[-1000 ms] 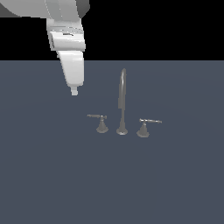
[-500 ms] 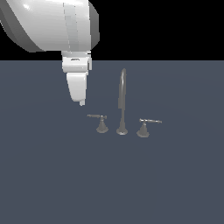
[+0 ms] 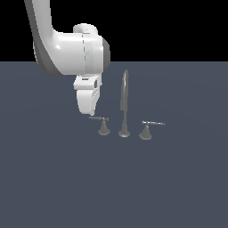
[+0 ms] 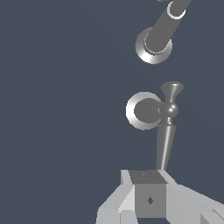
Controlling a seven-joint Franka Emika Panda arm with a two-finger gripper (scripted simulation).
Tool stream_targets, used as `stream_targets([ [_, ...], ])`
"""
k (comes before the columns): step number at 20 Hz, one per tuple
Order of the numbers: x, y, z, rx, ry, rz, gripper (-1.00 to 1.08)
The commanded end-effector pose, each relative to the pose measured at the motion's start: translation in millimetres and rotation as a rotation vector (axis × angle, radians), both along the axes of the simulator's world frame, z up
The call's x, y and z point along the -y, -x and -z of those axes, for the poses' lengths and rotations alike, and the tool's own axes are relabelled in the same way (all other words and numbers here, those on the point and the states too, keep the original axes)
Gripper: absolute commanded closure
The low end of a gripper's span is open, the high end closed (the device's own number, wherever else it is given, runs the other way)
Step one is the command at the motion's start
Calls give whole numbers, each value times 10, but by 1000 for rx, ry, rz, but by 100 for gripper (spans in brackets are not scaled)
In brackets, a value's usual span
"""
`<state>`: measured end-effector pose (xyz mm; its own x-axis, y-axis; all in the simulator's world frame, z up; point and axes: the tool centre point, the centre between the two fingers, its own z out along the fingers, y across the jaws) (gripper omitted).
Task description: Turn on the faucet by rotating a designated handle.
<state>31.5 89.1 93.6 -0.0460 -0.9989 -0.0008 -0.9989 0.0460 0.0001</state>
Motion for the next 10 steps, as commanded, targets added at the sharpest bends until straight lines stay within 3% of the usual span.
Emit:
stream_targets([
  [1,56,-83,105,1,2,46,108],
  [10,163,-220,286,0,2,127,108],
])
